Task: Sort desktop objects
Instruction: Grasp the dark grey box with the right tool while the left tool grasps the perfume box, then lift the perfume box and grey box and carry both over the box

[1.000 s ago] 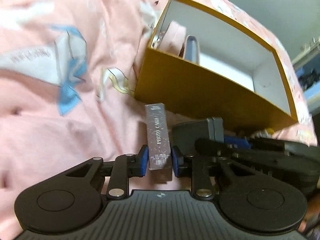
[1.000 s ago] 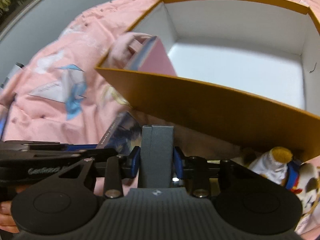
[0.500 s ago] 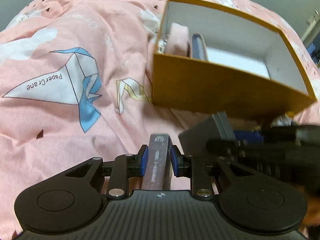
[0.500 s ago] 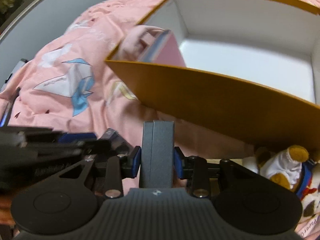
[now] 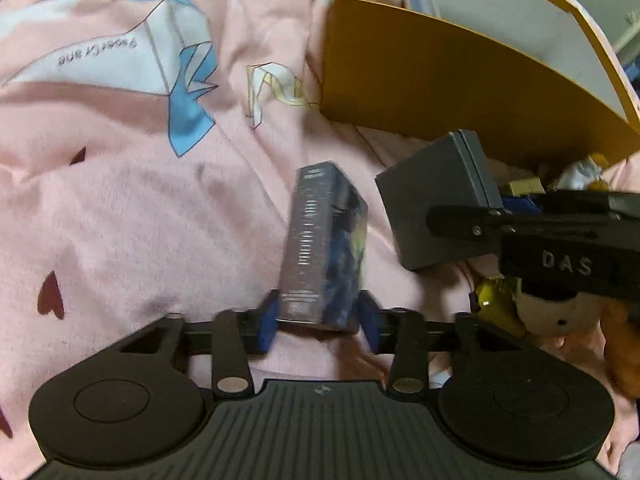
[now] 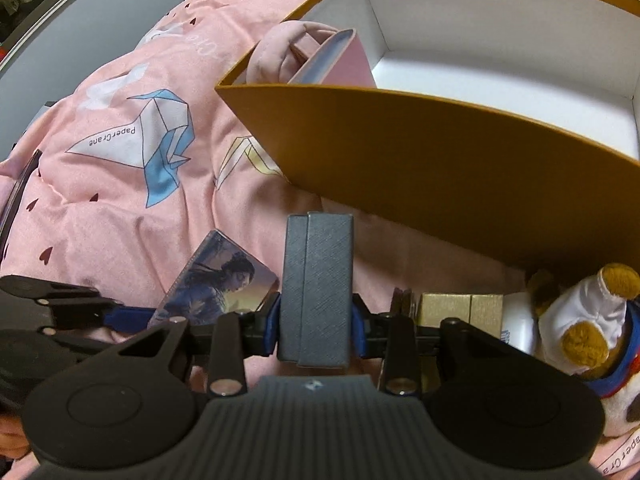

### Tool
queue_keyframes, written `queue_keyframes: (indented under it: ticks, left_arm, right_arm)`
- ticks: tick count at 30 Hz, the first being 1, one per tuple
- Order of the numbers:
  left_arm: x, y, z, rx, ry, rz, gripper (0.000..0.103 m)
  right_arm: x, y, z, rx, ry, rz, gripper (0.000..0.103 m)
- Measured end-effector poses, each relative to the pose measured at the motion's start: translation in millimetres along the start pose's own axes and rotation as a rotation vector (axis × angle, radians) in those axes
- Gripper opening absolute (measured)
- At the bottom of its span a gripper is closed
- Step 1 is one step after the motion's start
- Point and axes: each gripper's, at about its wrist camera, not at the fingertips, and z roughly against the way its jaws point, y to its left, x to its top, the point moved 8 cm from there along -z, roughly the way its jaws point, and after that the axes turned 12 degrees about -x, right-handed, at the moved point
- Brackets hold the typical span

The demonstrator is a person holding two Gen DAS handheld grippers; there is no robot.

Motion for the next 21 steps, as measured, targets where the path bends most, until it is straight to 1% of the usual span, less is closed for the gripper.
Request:
queue_keyframes:
  ticks: [1, 3, 4, 5, 7, 11, 13, 16, 18, 20, 21]
  left_arm:
    - [-0.1, -1.9, 2.8, -0.004, -0.012, -0.008, 0.039]
    - [-1.4, -12.0, 10.0, -0.014, -0.049, -0.062, 0.029]
    - [-2.3, -17.5, 13.7, -0.02, -0.064, -0.088, 0.027]
    - [-3.0, -23.2, 17.2, -0.02, -0.08, -0.114, 0.026]
    - [-1.9, -31.6, 25.9, 0.007, -0.133, -0.165, 0.026]
    - [3.0, -38.8, 43.0, 0.029, -0.215, -0.2, 0.026]
    - [4.9, -40.8, 48.1, 0.032, -0.232, -0.206, 0.026]
    - [10.9, -41.3, 49.0, 0.021, -0.23, -0.205, 0.026]
    - [19.3, -39.6, 43.2, 0.01, -0.217, -0.18, 0.026]
    - [28.2, -35.8, 31.9, -0.002, -0.203, -0.146, 0.026]
    - [33.2, -32.4, 25.8, 0.015, -0.206, -0.135, 0.027]
  right_arm:
    - [-0.2, -0.4, 0.2, 0.001, -0.001, -0.002, 0.037]
    - [-1.2, -0.3, 1.5, 0.003, -0.005, -0.007, 0.037]
    - [-1.9, -0.5, 2.6, 0.003, -0.007, -0.007, 0.037]
    - [-2.2, -0.3, 3.5, 0.003, -0.009, -0.008, 0.037]
    - [-3.5, -0.5, 3.9, 0.003, -0.011, -0.006, 0.038]
    - [-4.0, -0.4, 4.9, 0.001, -0.014, -0.009, 0.038]
    - [-4.3, -1.1, 6.7, -0.003, -0.018, -0.011, 0.037]
    - [-2.1, -3.0, 10.4, -0.005, -0.033, -0.016, 0.036]
    - [0.1, -3.8, 12.0, 0.001, -0.04, -0.021, 0.036]
    - [1.2, -4.5, 10.8, 0.013, -0.022, -0.032, 0.037]
    - [1.6, -4.2, 10.3, 0.017, -0.016, -0.029, 0.037]
